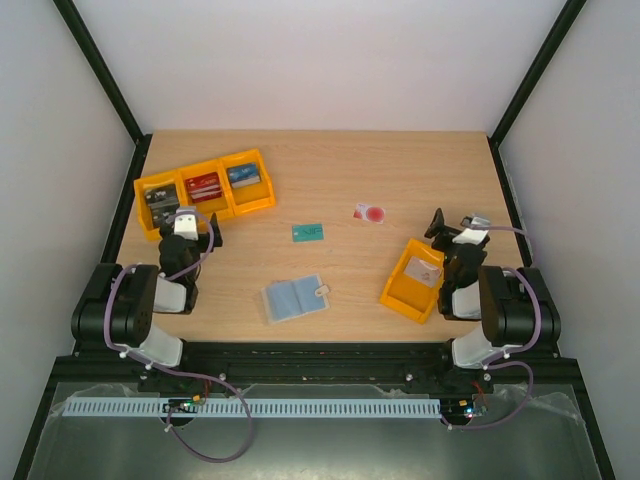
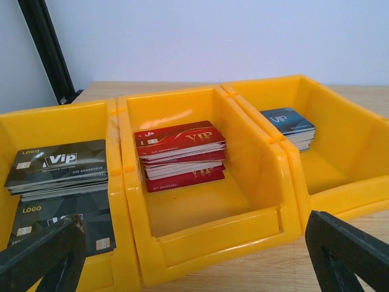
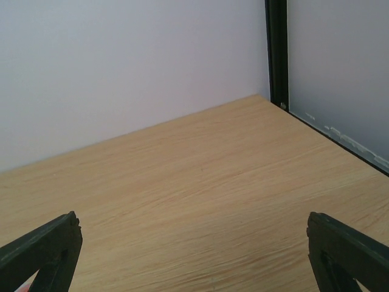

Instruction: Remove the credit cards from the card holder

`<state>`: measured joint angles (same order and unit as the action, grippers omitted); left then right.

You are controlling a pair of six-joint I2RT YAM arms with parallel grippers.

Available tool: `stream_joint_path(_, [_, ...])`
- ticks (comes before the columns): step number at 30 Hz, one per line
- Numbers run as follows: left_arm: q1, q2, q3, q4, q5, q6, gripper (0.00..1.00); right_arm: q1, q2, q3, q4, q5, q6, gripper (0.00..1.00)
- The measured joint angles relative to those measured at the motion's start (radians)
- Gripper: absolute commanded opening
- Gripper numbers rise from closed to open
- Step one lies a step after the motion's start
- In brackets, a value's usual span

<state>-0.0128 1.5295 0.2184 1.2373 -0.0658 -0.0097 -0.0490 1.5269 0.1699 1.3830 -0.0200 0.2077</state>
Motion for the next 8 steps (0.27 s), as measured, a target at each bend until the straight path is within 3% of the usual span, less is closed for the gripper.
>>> stream_joint_path(8, [0.001, 0.0, 0.013, -0.002, -0.007, -0.014, 0.99, 0.003, 0.0, 0.002, -0.033, 0.0, -0.003, 0.99])
